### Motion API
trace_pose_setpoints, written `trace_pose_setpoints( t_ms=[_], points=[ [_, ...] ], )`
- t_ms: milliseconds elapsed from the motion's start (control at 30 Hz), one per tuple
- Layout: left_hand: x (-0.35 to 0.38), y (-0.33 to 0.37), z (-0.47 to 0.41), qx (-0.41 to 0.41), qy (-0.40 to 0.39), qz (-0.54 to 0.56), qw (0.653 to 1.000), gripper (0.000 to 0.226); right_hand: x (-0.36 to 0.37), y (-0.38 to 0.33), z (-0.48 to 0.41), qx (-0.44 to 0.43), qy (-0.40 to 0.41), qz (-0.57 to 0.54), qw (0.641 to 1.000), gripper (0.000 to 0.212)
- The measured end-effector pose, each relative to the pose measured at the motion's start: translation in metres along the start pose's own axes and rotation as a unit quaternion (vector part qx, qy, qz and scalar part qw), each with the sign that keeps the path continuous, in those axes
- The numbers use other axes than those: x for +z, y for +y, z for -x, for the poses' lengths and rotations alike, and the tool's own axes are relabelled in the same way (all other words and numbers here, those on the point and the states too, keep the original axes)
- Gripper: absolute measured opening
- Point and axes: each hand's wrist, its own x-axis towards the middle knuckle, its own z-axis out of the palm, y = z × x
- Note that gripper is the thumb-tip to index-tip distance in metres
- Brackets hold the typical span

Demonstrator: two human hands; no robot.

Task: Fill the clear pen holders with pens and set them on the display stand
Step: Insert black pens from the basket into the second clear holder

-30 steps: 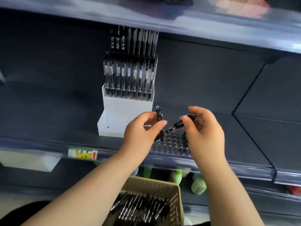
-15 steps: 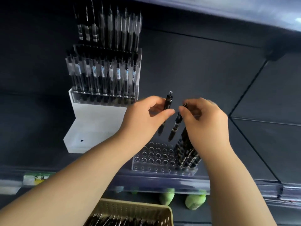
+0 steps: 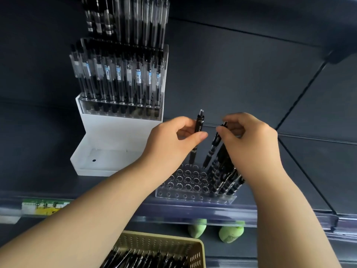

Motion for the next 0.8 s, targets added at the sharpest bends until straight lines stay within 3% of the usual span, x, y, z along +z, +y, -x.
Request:
trace_pose_setpoints(
  t_ms=[300, 600, 800],
  points=[
    [-0.0035, -0.0022, 0.0018, -0.008, -0.010, -0.007, 1.000, 0.012, 0.0041, 0.0062, -0.0020, -0.004, -0.015, 0.042, 0.999, 0.024],
    [-0.0032, -0.0028, 0.0030, -0.012, -0.014, -0.006, 1.000, 0.013, 0.0048, 0.0046, 0.0005, -0.070, 0.000, 0.114, 0.991, 0.017],
    [-0.0013, -0.0039, 0.0034, -0.021, -0.017, 0.009, 1.000, 0.012, 0.0071, 0.0081, 0.0011, -0.093, -0.007, 0.142, 0.986, 0.027]
  ],
)
